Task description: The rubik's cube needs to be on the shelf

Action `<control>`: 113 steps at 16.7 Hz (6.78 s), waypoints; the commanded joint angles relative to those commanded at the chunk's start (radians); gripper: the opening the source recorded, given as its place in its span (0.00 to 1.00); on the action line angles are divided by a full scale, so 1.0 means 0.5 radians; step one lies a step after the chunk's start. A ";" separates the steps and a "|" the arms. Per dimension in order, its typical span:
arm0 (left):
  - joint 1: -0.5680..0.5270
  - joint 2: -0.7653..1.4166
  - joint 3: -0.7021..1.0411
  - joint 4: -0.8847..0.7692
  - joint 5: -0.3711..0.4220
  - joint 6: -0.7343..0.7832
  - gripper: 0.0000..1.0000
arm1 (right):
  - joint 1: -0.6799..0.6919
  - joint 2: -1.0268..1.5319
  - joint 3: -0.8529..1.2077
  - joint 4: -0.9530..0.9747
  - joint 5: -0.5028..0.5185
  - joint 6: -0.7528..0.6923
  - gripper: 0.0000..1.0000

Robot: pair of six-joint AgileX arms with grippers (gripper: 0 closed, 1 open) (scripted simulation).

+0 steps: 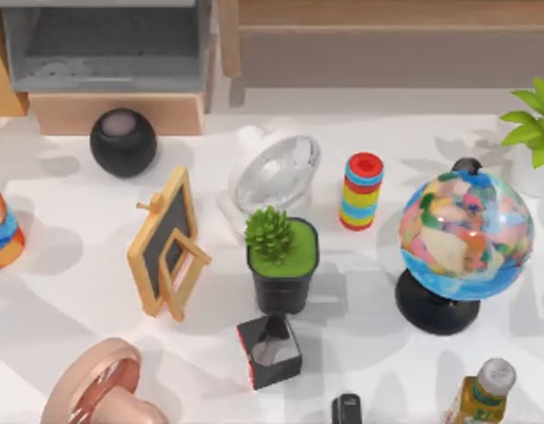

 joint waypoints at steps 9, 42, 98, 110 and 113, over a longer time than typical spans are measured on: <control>0.000 0.000 0.000 0.000 0.000 0.000 0.10 | 0.000 0.000 0.000 0.000 0.000 0.000 1.00; 0.318 -0.422 -1.024 0.526 0.306 0.004 0.00 | 0.000 0.000 0.000 0.000 0.000 0.000 1.00; 0.885 -0.602 -1.187 0.316 0.528 -0.192 1.00 | 0.000 0.000 0.000 0.000 0.000 0.000 1.00; 0.895 -0.448 0.664 -2.089 0.082 -1.120 1.00 | 0.000 0.000 0.000 0.000 0.000 0.000 1.00; 0.731 -0.353 1.165 -2.796 -0.057 -1.349 1.00 | 0.000 0.000 0.000 0.000 0.000 0.000 1.00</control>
